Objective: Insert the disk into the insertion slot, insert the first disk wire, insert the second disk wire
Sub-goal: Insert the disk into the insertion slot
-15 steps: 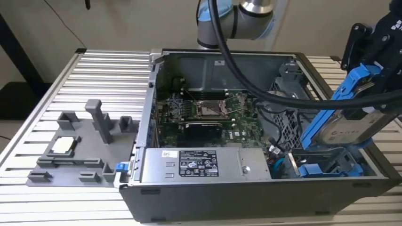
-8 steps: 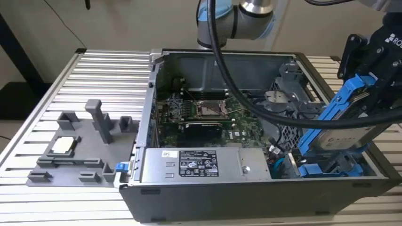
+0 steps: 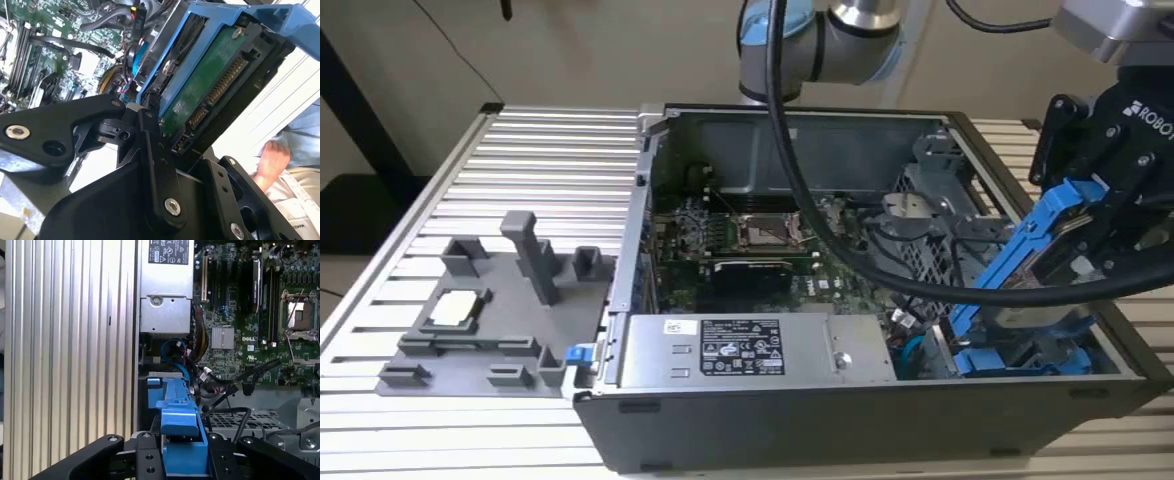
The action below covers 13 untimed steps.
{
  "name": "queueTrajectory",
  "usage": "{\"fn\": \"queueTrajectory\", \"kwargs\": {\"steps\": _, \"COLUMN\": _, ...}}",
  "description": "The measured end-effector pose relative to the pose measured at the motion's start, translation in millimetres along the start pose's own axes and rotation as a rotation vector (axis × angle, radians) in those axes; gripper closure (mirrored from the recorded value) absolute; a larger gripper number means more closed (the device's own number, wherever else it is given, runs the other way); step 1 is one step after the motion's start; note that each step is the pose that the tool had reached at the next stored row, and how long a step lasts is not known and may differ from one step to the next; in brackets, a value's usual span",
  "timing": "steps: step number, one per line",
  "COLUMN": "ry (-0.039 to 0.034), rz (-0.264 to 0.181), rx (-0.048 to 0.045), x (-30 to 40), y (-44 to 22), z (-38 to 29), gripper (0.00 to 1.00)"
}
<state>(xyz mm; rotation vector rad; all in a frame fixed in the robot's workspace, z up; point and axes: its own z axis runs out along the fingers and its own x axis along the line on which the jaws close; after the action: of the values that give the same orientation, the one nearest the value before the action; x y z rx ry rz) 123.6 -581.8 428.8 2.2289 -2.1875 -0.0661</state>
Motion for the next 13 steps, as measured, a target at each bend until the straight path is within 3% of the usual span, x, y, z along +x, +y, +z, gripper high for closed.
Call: {"fn": "queueTrajectory", "kwargs": {"steps": 13, "ry": -0.0032, "rz": 0.003, "rx": 0.0000, "x": -2.6, "y": -3.8, "z": 23.7, "gripper": 0.67}}
